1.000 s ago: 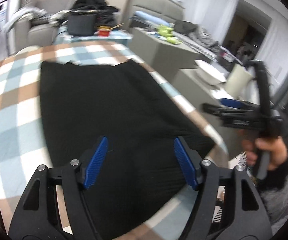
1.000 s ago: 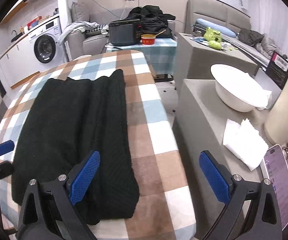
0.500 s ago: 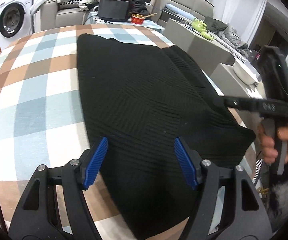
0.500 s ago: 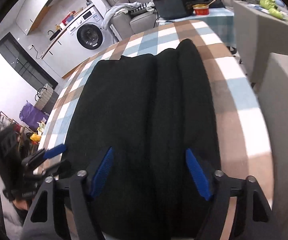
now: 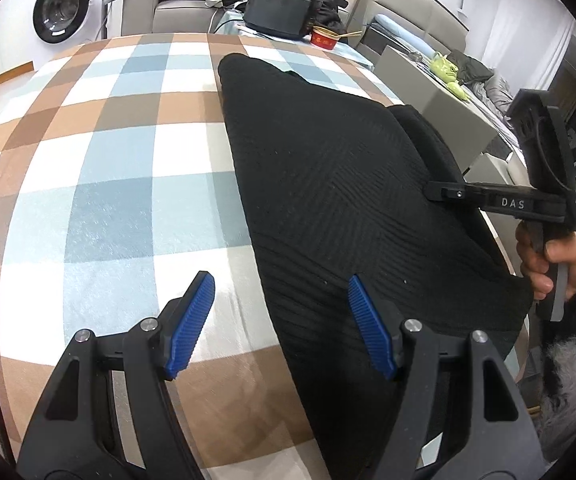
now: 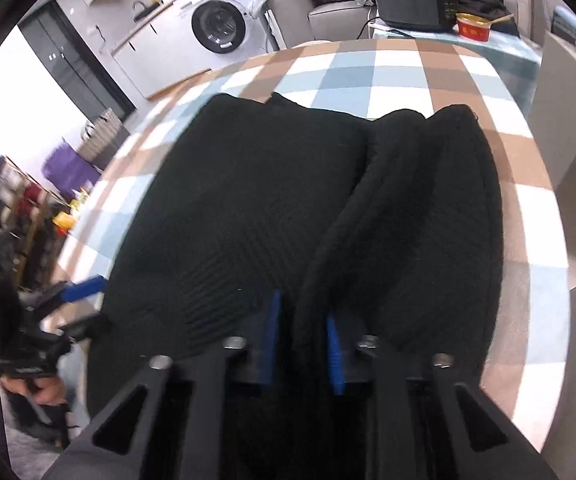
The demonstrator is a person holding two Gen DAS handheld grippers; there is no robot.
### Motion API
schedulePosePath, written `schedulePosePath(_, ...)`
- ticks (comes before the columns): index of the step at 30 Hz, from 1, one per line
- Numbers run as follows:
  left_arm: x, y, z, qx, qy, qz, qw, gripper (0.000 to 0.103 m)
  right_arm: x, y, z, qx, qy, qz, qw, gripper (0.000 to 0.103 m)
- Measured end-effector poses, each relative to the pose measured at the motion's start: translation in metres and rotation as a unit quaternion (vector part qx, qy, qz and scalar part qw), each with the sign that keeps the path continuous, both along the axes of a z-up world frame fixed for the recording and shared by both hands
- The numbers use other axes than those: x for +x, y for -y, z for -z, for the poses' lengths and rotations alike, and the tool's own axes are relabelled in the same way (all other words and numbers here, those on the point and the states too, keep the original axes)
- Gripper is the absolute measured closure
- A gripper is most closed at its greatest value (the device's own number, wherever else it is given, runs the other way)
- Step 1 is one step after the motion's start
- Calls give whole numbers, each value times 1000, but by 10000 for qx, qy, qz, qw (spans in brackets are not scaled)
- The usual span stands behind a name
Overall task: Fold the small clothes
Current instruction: 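Grasp the opposite side edge of the sweater with the right gripper, then fold the held side over the sweater body with the right gripper, then release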
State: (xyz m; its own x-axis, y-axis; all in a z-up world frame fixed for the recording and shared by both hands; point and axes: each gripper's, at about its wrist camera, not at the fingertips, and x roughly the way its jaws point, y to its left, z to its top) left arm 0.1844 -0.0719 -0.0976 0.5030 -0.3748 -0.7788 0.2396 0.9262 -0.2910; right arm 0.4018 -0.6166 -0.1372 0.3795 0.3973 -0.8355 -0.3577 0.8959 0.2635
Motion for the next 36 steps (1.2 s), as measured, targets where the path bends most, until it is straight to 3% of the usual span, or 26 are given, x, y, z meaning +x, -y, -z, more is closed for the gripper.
schedulePosePath(2, 2, -2, -1, -24, 11, -44, 10000, 36, -5, 0, -9, -76, 216, -15, 9997, 95)
schedulePosePath(7, 2, -6, -10, -170, 73, -71, 9998, 36, -24, 4, -59, -89, 955, 51, 9954, 96)
schedulePosePath(9, 2, -4, -12, -171, 104, -65, 9998, 36, -24, 12, -65, -162, 1055, 163, 9942, 95)
schedulePosePath(11, 4, -1, -8, -139, 61, -71, 9999, 36, -16, 22, -56, -405, 1032, 390, 9931, 95)
schedulePosePath(14, 6, 4, -1, -146, -87, -37, 9998, 36, 6, 35, -21, -832, 555, 706, 9925, 92)
schedulePosePath(16, 6, 8, 2, -126, -152, -12, 9998, 36, 10, 47, -7, -840, 250, 992, 9912, 87)
schedulePosePath(19, 6, 12, 5, -133, -210, 24, 9997, 36, -7, 62, -9, -549, 94, 1003, 9934, 79)
schedulePosePath(26, 8, 24, 7, -55, -228, 198, 9995, 35, -86, 80, -1, -341, -233, 993, 9942, 78)
schedulePosePath(29, 7, 27, 7, -37, -237, 266, 9994, 35, -105, 85, -6, -448, -170, 925, 9946, 78)
schedulePosePath(33, 5, 26, 7, -33, -236, 255, 9994, 35, -123, 76, 2, -1040, -348, 517, 9926, 78)
schedulePosePath(36, 5, 25, 7, -72, -274, 228, 9993, 35, -123, 79, -1, -972, -302, 542, 9933, 78)
